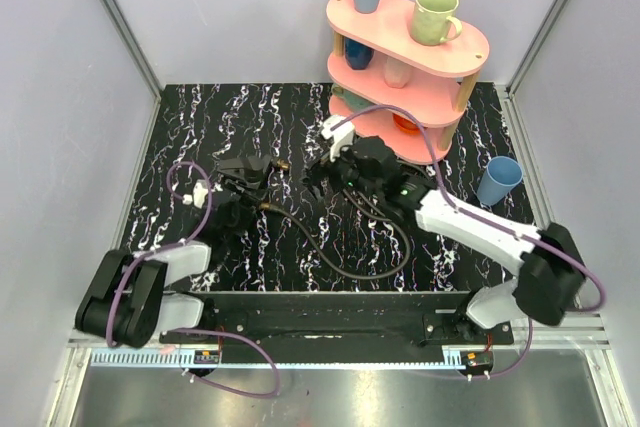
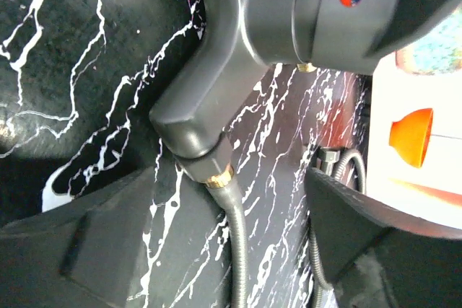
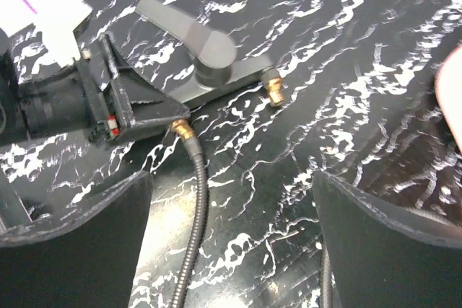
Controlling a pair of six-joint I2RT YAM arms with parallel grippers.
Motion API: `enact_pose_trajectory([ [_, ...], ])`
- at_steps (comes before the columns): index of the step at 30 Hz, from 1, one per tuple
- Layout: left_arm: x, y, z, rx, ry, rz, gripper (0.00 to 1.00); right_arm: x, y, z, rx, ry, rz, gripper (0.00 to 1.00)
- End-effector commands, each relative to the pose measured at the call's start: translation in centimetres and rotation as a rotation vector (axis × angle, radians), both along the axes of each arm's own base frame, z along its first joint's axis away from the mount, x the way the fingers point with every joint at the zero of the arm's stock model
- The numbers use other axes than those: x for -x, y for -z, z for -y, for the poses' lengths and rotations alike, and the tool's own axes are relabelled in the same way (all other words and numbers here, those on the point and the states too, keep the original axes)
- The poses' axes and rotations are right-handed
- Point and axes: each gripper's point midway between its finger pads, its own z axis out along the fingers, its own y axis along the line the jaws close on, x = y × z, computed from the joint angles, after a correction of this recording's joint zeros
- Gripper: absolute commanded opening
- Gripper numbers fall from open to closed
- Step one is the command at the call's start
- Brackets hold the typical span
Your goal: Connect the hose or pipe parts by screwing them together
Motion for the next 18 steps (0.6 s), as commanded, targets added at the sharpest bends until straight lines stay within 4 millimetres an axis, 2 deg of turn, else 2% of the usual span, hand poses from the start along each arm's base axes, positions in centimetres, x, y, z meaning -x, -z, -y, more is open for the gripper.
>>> enact_pose_trajectory([
  [1, -0.6, -4.1, 0.3, -0.030, 0.042, 0.033, 0.95, 1.2, -1.0, 6.9, 0.044, 0.277, -0.098, 1.00],
  [3, 0.4, -4.8, -0.2, -0.083, 0.062, 0.000, 0.99, 2.5, -2.3, 8.3, 0.034, 0.286, -0.105, 1.00],
  [5, 0.2, -8.2, -0.2, -0.115, 0.083, 0.060, 0.99, 4.4, -4.0, 10.1, -0.007, 0.301, -0.129, 1.00],
  [6, 0.4, -9.2, -0.2, -0.128, 0.097, 0.063, 0.99, 5.5, -4.6, 11.5, -0.027, 0.319, -0.136, 1.00],
  [7, 0.7, -10.3, 0.3, -0.123, 0.134, 0.087, 0.99, 6.1, -4.8, 12.1, -0.061, 0.347, -0.169, 1.00],
  [9, 1.2, -13.5, 1.1, -0.134, 0.209, 0.178, 0.99, 7.3, -4.7, 14.2, -0.078, 0.403, -0.203, 1.00],
  [12, 2.7, -17.3, 3.6, -0.117, 0.388, 0.321, 0.99, 8.7, -4.0, 16.6, -0.108, 0.490, -0.257, 1.00],
  [14, 4.3, -19.1, 5.2, -0.088, 0.504, 0.392, 0.99, 9.2, -3.6, 17.7, -0.124, 0.538, -0.281, 1.00],
  [15, 4.9, -19.3, 5.6, -0.074, 0.536, 0.409, 0.99, 9.9, -3.7, 18.5, -0.146, 0.556, -0.297, 1.00],
  [16, 6.3, -19.9, 6.6, -0.053, 0.624, 0.446, 0.99, 10.2, -3.8, 18.9, -0.159, 0.563, -0.300, 1.00],
  [17, 6.9, -20.9, 7.2, -0.039, 0.669, 0.501, 0.99, 10.5, -3.6, 19.1, -0.165, 0.563, -0.306, 1.00],
  [18, 7.7, -21.0, 7.6, -0.026, 0.713, 0.521, 0.99, 11.0, -4.0, 19.6, -0.198, 0.568, -0.314, 1.00],
])
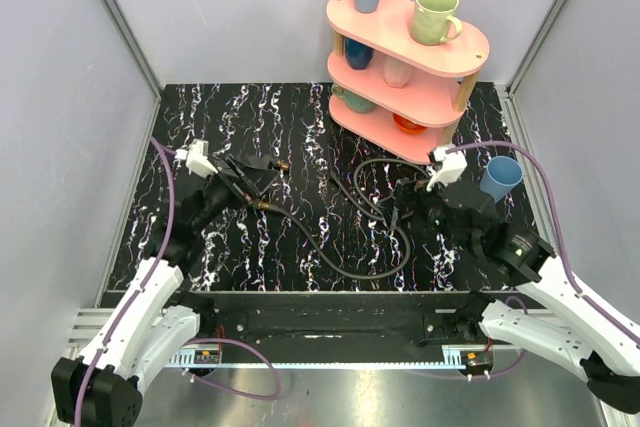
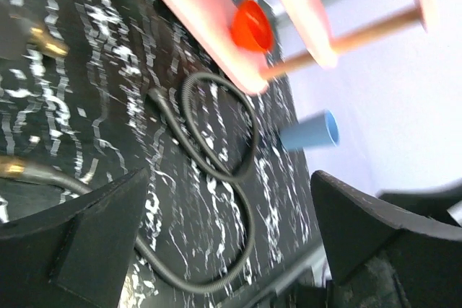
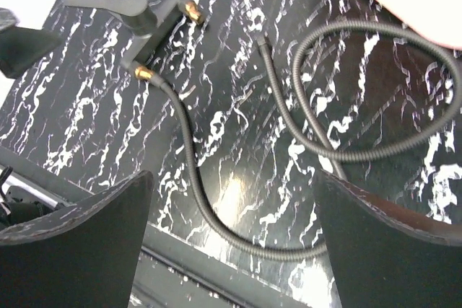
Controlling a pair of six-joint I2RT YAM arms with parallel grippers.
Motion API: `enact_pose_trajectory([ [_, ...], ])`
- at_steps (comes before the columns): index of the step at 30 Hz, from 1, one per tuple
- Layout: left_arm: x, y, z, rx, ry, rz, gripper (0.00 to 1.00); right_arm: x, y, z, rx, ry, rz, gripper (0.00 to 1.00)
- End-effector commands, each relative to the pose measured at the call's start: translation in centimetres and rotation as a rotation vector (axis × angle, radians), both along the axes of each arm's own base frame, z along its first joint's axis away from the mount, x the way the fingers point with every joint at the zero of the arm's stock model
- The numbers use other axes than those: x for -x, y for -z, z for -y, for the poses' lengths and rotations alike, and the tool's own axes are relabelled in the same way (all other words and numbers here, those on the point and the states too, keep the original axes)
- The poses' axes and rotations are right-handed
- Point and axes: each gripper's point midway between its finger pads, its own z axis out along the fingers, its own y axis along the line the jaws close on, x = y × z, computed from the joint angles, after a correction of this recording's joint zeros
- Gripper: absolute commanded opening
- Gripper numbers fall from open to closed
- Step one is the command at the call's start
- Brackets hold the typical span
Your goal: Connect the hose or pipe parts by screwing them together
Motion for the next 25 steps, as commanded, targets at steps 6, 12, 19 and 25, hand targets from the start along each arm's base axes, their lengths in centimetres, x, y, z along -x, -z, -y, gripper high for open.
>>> enact_pose_trajectory([
  [6, 8.3, -3.5, 4.2, -0.049, 0.485, 0.319, 0.99, 2.3, 1.2, 3.3, -0.101, 0.112, -0.066, 1.00],
  [12, 9.6, -4.6, 4.6, -0.016, 0.523, 0.372, 0.99, 2.7, 0.0, 3.9, -0.162, 0.129, -0.044, 1.00],
  [19, 9.5, -4.2, 4.8, -0.004, 0.538, 0.352, 0.99, 3.1, -1.6, 4.6, -0.225, 0.145, -0.005, 1.00],
  [25, 9.2, -3.9, 4.5, -0.013, 0.502, 0.334, 0.99, 3.3, -0.8, 4.4, -0.207, 0.126, -0.019, 1.00],
])
